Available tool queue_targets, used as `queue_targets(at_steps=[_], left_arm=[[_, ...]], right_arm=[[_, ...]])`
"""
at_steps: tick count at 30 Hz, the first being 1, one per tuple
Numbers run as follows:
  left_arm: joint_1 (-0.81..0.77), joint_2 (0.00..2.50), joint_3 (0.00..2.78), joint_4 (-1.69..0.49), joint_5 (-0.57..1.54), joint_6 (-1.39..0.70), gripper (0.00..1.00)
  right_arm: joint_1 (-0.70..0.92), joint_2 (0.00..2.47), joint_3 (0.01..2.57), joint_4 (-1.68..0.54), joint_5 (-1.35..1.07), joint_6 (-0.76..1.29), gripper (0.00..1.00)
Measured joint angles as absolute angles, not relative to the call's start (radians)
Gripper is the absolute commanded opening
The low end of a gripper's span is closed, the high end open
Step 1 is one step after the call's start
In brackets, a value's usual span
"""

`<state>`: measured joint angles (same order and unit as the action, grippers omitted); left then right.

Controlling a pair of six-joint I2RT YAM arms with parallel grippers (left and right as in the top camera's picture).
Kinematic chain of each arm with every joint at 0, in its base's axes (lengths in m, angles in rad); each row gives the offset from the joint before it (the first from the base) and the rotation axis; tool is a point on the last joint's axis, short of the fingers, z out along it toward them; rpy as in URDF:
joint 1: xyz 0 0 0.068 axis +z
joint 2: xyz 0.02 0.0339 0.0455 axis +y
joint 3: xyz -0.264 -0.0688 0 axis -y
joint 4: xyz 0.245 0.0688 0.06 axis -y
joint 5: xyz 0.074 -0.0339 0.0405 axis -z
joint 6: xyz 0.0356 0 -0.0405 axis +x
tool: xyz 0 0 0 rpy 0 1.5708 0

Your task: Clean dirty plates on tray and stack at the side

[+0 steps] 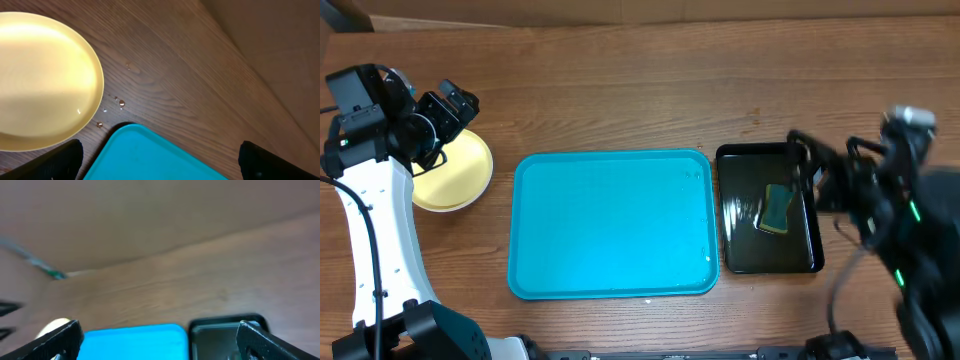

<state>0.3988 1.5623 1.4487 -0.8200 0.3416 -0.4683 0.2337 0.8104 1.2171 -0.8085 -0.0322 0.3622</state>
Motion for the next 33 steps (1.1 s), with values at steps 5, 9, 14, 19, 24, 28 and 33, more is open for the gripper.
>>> queue_targets(at_steps=[5,9,14,19,24,28,33], left_arm=[[0.399,1.562,1.449,-0.82,0.342,-0.468,1.0],[0.399,1.562,1.448,-0.82,0.342,-0.468,1.0],[0.399,1.562,1.448,-0.82,0.342,-0.468,1.0],[0.399,1.562,1.448,-0.819,0.342,-0.468,1.0],[0.399,1.562,1.448,-0.82,0.342,-0.468,1.0],[0.399,1.562,1.448,-0.82,0.342,-0.468,1.0],[0.399,1.562,1.448,-0.82,0.342,-0.468,1.0]], right_arm=[[0.268,0.544,1.145,-0.706,0.019,0.293,1.0],[0.241,0.364,0.928,-0.381,0.034,0.224,1.0],[0.182,0.178,0.593,-0.001,0.038,0.19,1.0],[0.147,0.081,0.327,0.245,0.023,0.178,1.0],[0.139,0.026,0.137,0.32,0.006,0.178,1.0],[0.139,0.017,0.057,0.303,0.004,0.178,1.0],[0.139,0.015,0.019,0.173,-0.005,0.151,1.0]])
